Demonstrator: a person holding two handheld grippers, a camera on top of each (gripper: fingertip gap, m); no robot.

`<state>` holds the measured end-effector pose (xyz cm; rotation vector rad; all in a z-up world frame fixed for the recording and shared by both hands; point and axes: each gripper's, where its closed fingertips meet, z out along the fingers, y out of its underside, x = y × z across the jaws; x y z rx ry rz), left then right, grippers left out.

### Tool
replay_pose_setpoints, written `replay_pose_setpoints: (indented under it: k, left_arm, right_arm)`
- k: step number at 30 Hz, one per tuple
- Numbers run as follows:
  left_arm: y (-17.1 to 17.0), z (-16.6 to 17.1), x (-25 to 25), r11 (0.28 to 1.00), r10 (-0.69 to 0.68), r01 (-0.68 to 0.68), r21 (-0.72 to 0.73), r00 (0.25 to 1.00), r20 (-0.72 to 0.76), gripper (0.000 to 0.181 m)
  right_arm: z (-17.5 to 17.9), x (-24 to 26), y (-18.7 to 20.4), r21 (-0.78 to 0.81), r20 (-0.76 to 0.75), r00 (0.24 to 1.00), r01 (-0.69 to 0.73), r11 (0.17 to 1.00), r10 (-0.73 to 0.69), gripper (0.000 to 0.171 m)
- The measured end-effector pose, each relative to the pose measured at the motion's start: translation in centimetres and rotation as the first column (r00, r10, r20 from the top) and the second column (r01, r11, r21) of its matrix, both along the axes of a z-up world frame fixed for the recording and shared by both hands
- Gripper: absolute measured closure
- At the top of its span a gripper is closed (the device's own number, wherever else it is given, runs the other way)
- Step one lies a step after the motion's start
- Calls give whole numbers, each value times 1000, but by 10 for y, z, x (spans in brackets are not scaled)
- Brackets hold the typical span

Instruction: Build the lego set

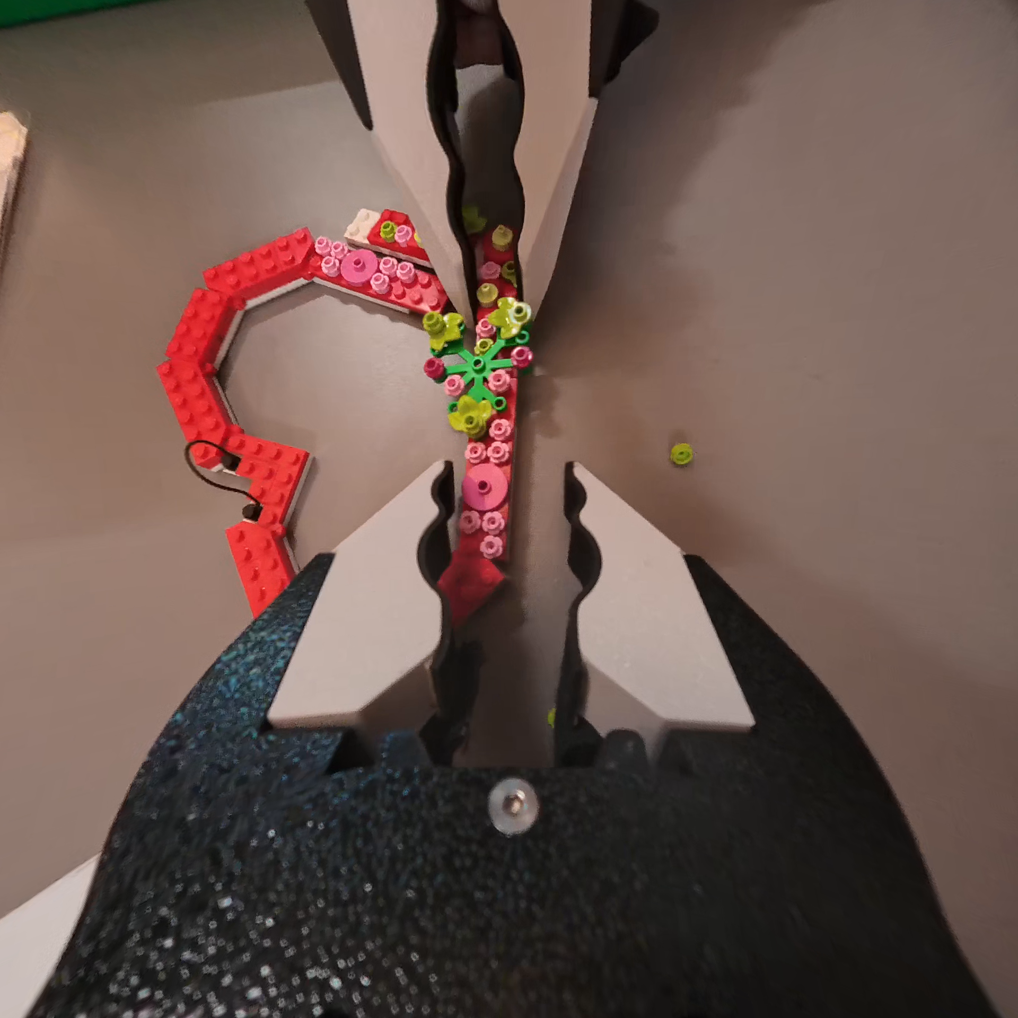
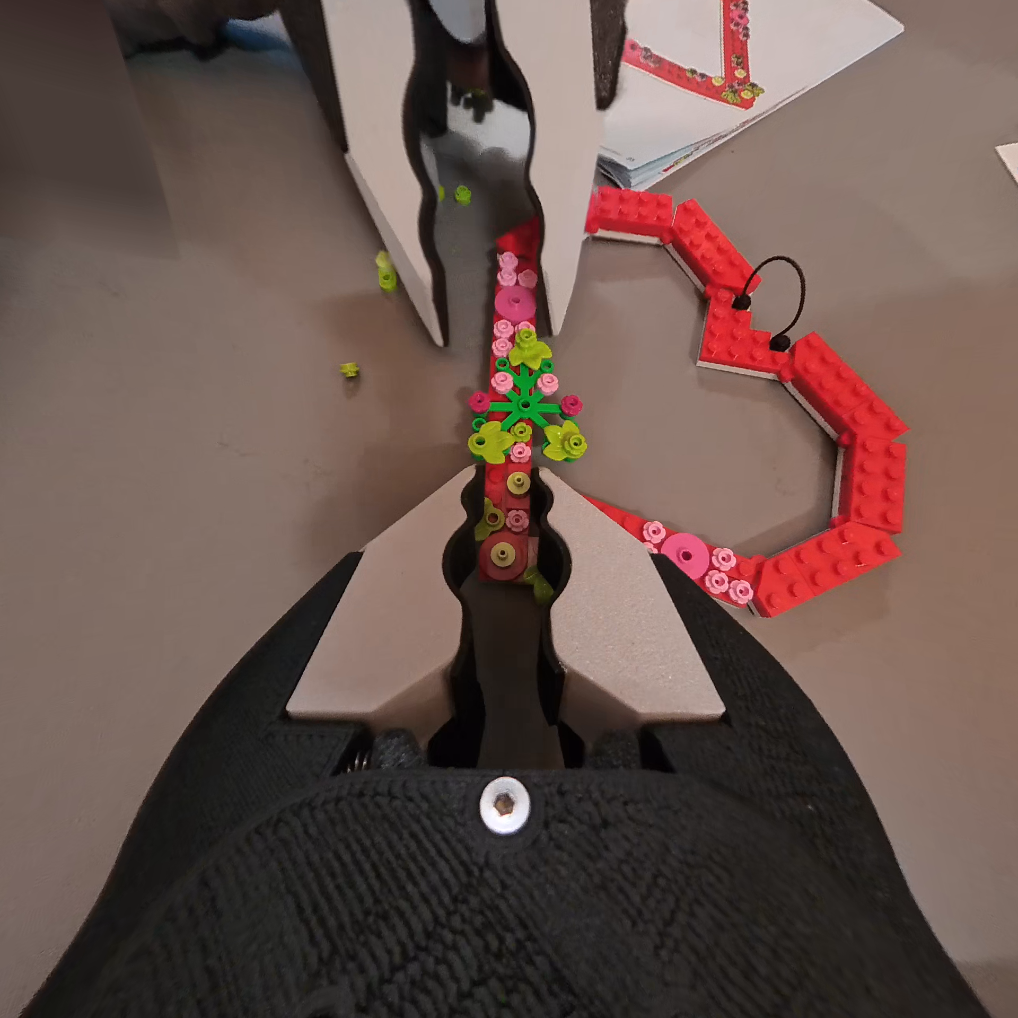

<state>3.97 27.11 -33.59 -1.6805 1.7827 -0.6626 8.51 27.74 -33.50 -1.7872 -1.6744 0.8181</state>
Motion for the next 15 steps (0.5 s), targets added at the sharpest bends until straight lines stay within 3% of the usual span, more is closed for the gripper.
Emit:
replay_pose_setpoints:
  k: [2,5,9,15]
  left_arm:
    - [-2,3,1,998,13,-14,64,1000,21,135]
    - [2,9,4,962,18,-26,273,999,32,130]
    - [4,19,10,856,-9,-15,517,999,43,128]
    - [13,15,13,680,-18,51,732,998,-53,129]
  right_arm:
    - [0,0,0,1,-1,1000,-1,1000,1,156]
    - [0,0,0,2,-3,1000,0,1000,0,156]
    - [2,-1,1,4,-10,1000,5,1000,-5,156]
    - [4,-2,2,3,-20,1000,10,1000,-10,156]
